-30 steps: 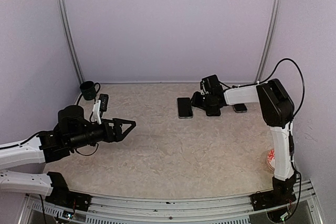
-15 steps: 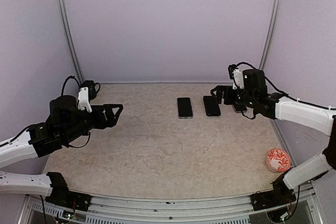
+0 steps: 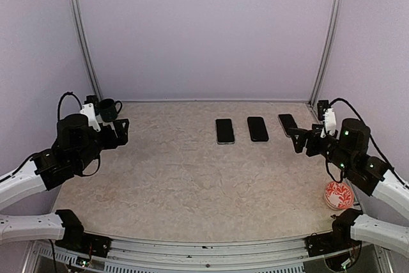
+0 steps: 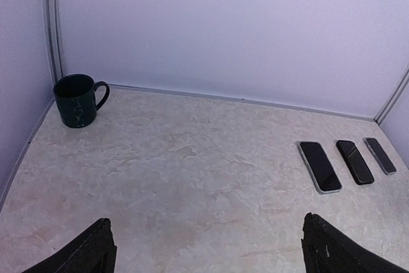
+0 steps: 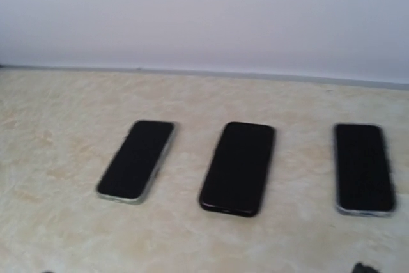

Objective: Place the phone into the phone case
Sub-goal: Reset both arms

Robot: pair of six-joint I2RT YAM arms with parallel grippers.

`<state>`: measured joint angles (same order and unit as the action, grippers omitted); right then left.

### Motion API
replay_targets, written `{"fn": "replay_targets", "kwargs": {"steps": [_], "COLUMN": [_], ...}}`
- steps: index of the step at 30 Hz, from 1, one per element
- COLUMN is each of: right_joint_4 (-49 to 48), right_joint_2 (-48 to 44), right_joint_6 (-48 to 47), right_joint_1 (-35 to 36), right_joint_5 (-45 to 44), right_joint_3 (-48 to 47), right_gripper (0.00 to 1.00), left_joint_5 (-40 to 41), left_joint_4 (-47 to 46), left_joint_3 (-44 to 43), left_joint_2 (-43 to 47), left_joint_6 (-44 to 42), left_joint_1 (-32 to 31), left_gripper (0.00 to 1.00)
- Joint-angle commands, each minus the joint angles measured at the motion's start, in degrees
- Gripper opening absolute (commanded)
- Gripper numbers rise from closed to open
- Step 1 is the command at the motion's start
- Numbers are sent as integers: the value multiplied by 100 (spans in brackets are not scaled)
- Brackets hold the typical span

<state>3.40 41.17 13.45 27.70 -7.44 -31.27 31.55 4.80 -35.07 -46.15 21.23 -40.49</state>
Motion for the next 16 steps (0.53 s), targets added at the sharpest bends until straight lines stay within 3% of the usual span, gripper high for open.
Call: {"fn": "replay_targets", "kwargs": {"steps": [1,6,16], "right_joint_4": [373,642,587], "right_joint_2": [-931,-1559,-1420], "right_joint_6": [-23,-126,-153], "right_joint_1": [42,42,42], "right_joint_5": [-542,-707,-476], "right_joint_3": [457,513,575], "right_gripper": [99,99,100], "left_joint_5": [-722,-1738,-1893], "left_joint_4": [-101,-272,-275], "left_joint_3": [81,282,316], "left_joint_2": [146,208,194], "left_joint_6": [-45,160,168], "left_joint_1": [779,1789,1835], "left_gripper": [99,99,99]}}
